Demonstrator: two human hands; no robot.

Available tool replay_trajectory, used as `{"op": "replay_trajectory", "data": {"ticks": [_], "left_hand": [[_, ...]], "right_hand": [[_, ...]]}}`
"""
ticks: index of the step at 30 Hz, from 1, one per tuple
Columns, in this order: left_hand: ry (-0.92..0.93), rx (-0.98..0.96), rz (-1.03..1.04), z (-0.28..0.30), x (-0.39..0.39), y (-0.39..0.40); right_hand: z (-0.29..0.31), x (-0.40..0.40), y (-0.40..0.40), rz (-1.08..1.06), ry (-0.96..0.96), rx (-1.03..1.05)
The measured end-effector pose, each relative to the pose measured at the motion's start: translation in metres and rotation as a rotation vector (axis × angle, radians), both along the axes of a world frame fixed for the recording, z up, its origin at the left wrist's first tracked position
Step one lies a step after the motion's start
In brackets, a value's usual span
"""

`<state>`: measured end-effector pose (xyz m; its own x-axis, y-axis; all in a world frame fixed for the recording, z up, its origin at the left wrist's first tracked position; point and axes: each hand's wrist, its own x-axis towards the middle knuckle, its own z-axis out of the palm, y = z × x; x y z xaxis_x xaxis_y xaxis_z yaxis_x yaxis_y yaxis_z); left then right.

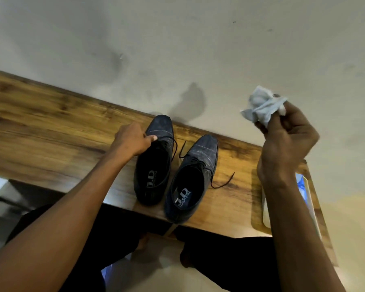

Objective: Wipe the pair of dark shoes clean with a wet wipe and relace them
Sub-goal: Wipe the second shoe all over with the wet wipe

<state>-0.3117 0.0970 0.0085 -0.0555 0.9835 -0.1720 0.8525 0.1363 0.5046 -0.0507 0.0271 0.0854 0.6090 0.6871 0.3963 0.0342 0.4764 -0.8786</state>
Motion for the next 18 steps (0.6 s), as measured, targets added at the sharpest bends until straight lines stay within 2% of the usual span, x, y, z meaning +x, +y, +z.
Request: {"op": "replay_trajectory", "data": {"ticks": [4, 7, 10, 16, 18], "left_hand": [[-0.126, 0.029, 0.031, 0.001, -0.001, 0.0], [-0.229, 0.057, -0.031, 0.001, -0.002, -0.003], [-0.252, 0.052, -0.082, 0.001, -0.002, -0.005], [-0.375, 0.042, 0.02, 0.005, 0.005, -0.003], [-0.468, 0.031, 0.069, 0.001, 0.004, -0.001]], "right_hand": [[-0.02, -0.021, 0.001, 0.071, -0.038, -0.198], [-0.028, -0.033, 0.003, 0.138, -0.139, -0.276], [-0.035, -0.039, 0.007, 0.16, -0.188, -0.342], [-0.047, -0.052, 0.016, 0.223, -0.285, -0.464], [-0.053, -0.06, 0.02, 0.252, -0.348, -0.504]]}}
